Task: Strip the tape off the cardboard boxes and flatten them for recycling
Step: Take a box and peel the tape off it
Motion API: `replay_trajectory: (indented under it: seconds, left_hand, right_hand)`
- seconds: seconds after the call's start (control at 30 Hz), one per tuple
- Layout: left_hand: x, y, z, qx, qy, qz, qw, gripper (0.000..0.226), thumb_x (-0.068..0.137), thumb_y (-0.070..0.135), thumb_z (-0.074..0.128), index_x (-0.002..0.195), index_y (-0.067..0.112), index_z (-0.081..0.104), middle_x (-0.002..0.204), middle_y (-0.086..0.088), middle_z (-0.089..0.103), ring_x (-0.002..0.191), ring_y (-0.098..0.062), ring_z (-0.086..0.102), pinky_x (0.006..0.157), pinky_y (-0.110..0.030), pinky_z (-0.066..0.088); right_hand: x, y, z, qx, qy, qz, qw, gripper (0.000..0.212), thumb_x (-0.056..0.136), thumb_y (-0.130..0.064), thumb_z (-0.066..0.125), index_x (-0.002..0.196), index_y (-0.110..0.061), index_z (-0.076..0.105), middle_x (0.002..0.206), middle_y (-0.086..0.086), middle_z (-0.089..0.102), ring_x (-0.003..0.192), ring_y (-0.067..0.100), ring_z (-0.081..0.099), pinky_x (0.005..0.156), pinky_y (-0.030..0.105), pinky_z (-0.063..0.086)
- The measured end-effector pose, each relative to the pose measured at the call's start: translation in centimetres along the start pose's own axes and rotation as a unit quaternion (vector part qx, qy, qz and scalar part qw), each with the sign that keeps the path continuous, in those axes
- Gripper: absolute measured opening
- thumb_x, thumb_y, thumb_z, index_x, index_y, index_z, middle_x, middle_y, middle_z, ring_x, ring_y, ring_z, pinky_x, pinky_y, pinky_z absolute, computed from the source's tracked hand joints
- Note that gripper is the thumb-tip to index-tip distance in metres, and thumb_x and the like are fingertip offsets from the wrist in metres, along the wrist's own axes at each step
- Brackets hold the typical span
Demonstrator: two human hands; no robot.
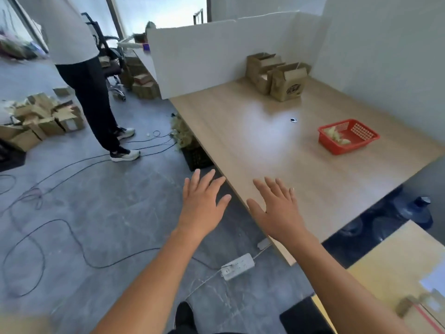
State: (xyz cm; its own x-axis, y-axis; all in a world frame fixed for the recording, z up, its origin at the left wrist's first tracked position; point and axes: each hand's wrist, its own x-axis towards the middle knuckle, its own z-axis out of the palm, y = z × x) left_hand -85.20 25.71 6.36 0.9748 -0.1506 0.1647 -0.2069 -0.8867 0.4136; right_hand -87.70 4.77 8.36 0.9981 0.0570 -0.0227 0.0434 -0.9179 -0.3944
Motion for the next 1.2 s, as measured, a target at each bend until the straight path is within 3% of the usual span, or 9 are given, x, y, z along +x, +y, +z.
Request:
replay_trajectory:
  seconds: [0.27, 0.63, 0.73, 0.8, 0.9, 1.03, 1.2]
  left_hand:
    - [10.4, -12.1, -6.6, 0.017, -0.004, 0.009, 1.0, 0.055, 0.104, 0.057, 0.037, 0.155, 0.037, 0.033, 0.169, 0.008, 0.012, 0.155, -0.02, -0.013, 0.123, -0.044, -0.014]
    - [27.4, -17.4, -6.6, 0.021, 0.004, 0.054, 0.998, 0.058, 0.099, 0.066, 0.034, 0.152, 0.041, 0.035, 0.167, 0.007, 0.019, 0.155, -0.021, -0.009, 0.121, -0.043, -0.017]
    - [33.2, -17.6, -5.9, 0.044, -0.001, 0.073, 0.996, 0.067, 0.093, 0.071, 0.022, 0.152, 0.041, 0.031, 0.167, 0.008, 0.02, 0.155, -0.021, -0.008, 0.115, -0.037, -0.027]
    - [37.6, -17.2, -5.4, 0.048, -0.017, 0.091, 0.995, 0.064, 0.096, 0.069, 0.027, 0.153, 0.041, 0.031, 0.168, 0.009, 0.017, 0.155, -0.02, -0.01, 0.114, -0.035, -0.03]
    - [43.8, -15.7, -4.7, 0.044, -0.025, 0.12, 0.992, 0.06, 0.098, 0.066, 0.033, 0.152, 0.042, 0.031, 0.168, 0.01, 0.013, 0.155, -0.019, -0.013, 0.119, -0.042, -0.021]
    - [51.1, -13.3, -3.5, 0.042, -0.026, 0.162, 0.986, 0.065, 0.095, 0.07, 0.024, 0.153, 0.041, 0.029, 0.168, 0.009, 0.014, 0.154, -0.018, -0.013, 0.119, -0.042, -0.019]
    - [57.9, -9.6, -0.9, 0.012, -0.045, 0.202, 0.978, 0.062, 0.098, 0.065, 0.035, 0.152, 0.036, 0.035, 0.167, 0.008, 0.019, 0.156, -0.02, -0.008, 0.123, -0.045, -0.013]
  right_hand:
    - [12.5, -10.8, 1.9, 0.013, 0.016, 0.008, 1.0, 0.066, 0.1, -0.067, 0.032, 0.161, -0.042, 0.022, 0.171, -0.006, 0.012, 0.159, 0.018, -0.004, 0.127, 0.044, -0.008]
    - [29.1, -12.3, 1.9, 0.016, 0.036, 0.046, 0.998, 0.069, 0.097, -0.072, 0.03, 0.16, -0.044, 0.022, 0.171, -0.009, 0.01, 0.158, 0.014, -0.008, 0.128, 0.048, -0.007]
    - [34.6, -11.3, 1.9, 0.038, 0.053, 0.06, 0.996, 0.073, 0.094, -0.076, 0.026, 0.159, -0.043, 0.023, 0.171, -0.008, 0.011, 0.158, 0.014, -0.008, 0.127, 0.049, -0.006]
    - [37.8, -10.4, 1.3, 0.048, 0.063, 0.073, 0.994, 0.076, 0.092, -0.077, 0.025, 0.159, -0.042, 0.024, 0.171, -0.006, 0.012, 0.158, 0.014, -0.008, 0.127, 0.05, -0.005]
    - [41.8, -8.3, -0.4, 0.049, 0.082, 0.093, 0.991, 0.077, 0.091, -0.078, 0.024, 0.159, -0.041, 0.025, 0.171, -0.005, 0.013, 0.158, 0.014, -0.008, 0.127, 0.05, -0.005]
    - [46.4, -5.4, -2.9, 0.032, 0.1, 0.132, 0.986, 0.073, 0.094, -0.074, 0.028, 0.159, -0.04, 0.026, 0.171, -0.003, 0.014, 0.158, 0.016, -0.006, 0.127, 0.051, -0.004]
    - [49.8, -1.6, -5.5, 0.017, 0.127, 0.181, 0.975, 0.076, 0.092, -0.076, 0.027, 0.158, -0.039, 0.029, 0.171, -0.002, 0.015, 0.158, 0.018, -0.004, 0.127, 0.049, -0.004]
